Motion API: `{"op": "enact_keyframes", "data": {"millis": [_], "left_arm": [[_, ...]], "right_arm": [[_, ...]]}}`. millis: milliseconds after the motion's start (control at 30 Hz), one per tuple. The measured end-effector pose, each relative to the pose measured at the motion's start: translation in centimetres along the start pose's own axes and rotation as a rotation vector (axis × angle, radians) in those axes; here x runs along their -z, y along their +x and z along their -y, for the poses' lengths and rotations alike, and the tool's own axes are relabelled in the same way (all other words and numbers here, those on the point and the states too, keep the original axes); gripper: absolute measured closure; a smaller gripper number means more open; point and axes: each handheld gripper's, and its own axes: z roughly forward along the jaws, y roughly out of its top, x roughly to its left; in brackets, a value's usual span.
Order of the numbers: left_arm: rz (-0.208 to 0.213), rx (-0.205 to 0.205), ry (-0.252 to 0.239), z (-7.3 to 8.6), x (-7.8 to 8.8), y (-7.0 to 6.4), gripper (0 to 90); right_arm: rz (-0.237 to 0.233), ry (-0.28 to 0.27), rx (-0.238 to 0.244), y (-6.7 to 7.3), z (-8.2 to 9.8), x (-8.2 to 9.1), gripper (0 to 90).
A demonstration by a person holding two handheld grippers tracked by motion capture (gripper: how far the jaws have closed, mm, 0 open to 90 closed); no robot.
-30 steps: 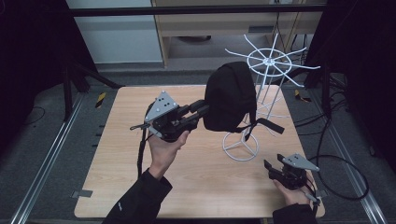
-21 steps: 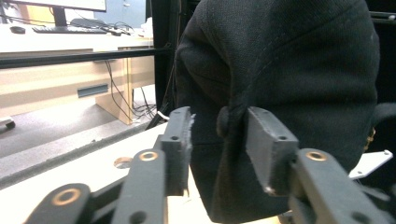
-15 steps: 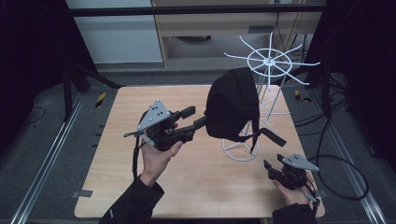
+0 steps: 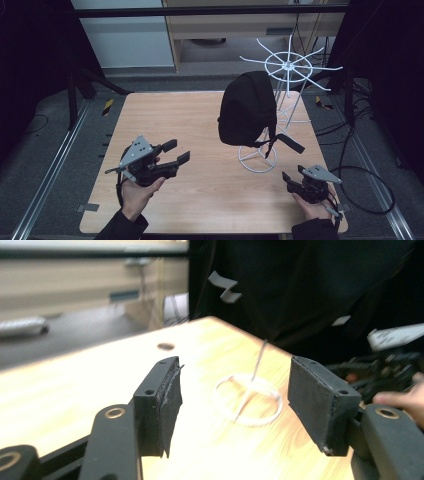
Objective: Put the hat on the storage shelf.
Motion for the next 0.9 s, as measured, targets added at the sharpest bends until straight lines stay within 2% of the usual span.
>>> {"op": "enact_keyframes", "data": {"millis": [100,300,400,467,633,733,900], "left_arm": [[-0.041,0.035,0.042,2.0,0.5,1.5,36.5],[-0.164,0.111,0.109,6.3,1.3,4.8,34.1],[-0.214,0.125,0.149,7.7,1.5,6.0,33.0],[-0.247,0.135,0.16,8.4,1.7,6.8,32.0],[-0.333,0.11,0.198,9.9,2.1,8.2,30.8],[-0.34,0.149,0.194,10.5,2.6,8.5,29.8],[-0.362,0.139,0.197,10.9,2.9,8.7,29.2]], "right_arm": [[0.002,-0.001,0.006,-0.1,0.0,-0.1,34.9],[0.003,-0.002,-0.006,-0.2,0.2,-0.1,32.2],[0.004,-0.002,-0.009,-0.2,0.2,-0.2,30.8],[0.003,-0.003,-0.011,-0.2,0.2,-0.2,29.6],[0.0,-0.002,-0.02,-0.2,0.2,-0.3,26.3],[0.003,-0.002,-0.019,-0.3,0.3,-0.4,24.0],[-0.001,-0.003,-0.03,-0.3,0.3,-0.5,22.1]]}}
